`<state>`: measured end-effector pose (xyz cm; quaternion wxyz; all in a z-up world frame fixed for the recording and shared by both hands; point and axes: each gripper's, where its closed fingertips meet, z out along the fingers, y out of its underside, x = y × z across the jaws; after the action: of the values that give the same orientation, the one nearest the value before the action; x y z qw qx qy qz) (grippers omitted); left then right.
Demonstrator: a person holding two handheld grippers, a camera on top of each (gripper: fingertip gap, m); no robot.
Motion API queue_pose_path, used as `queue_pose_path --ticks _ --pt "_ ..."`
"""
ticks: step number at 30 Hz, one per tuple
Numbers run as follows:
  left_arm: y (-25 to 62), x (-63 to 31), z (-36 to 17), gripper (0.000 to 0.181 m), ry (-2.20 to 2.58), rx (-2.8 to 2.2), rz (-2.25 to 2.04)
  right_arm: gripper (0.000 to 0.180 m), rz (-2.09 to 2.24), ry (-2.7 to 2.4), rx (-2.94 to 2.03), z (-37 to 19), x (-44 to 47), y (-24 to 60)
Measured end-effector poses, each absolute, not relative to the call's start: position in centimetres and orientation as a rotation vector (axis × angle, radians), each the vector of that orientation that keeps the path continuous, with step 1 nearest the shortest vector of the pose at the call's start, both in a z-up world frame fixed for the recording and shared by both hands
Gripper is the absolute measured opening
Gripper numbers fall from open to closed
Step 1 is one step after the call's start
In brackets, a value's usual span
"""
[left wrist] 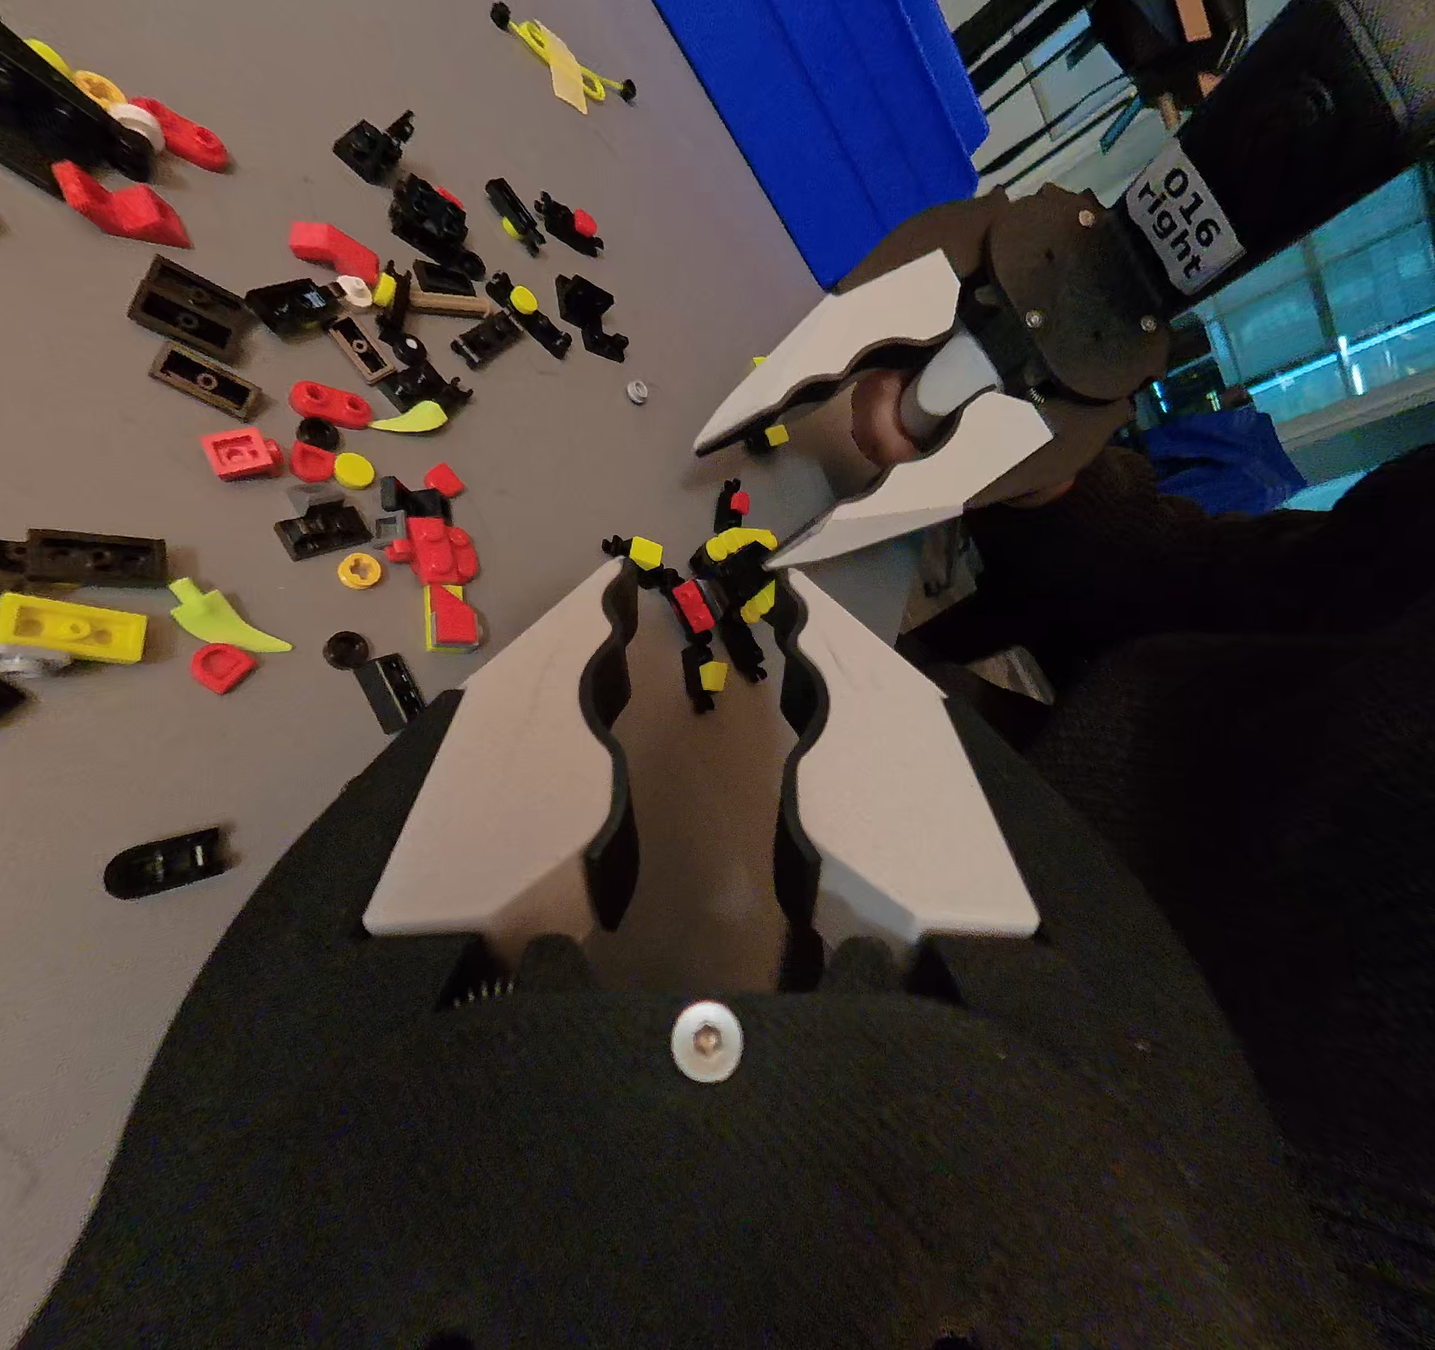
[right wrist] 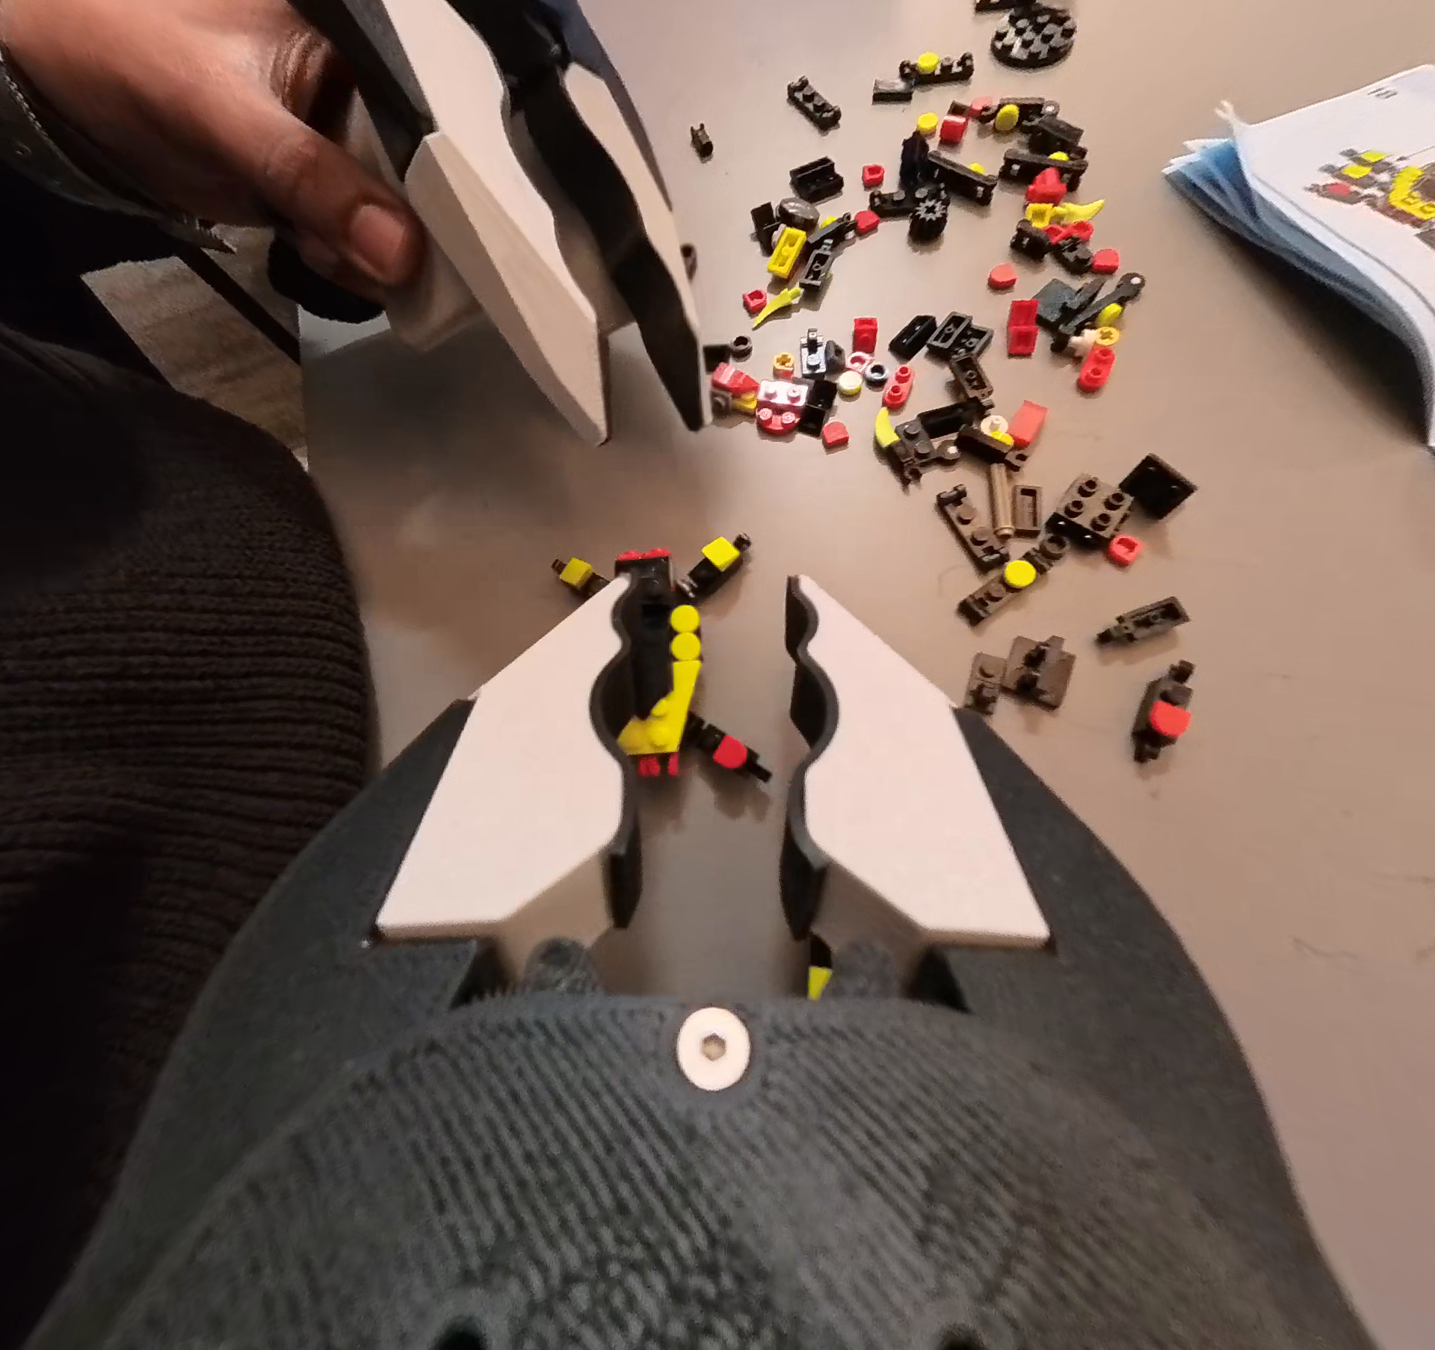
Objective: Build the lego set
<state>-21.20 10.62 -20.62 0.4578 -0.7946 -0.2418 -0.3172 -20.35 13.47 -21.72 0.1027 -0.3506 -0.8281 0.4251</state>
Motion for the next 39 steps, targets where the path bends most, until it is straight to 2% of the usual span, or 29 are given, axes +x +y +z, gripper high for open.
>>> queue_pose_path --ticks 39 --pt "11.1 -21.3 -20.8 0.040 -0.627 -1.901 -0.904 0.035 1.486 -2.350 -1.162 -21.4 -22.4 14.9"
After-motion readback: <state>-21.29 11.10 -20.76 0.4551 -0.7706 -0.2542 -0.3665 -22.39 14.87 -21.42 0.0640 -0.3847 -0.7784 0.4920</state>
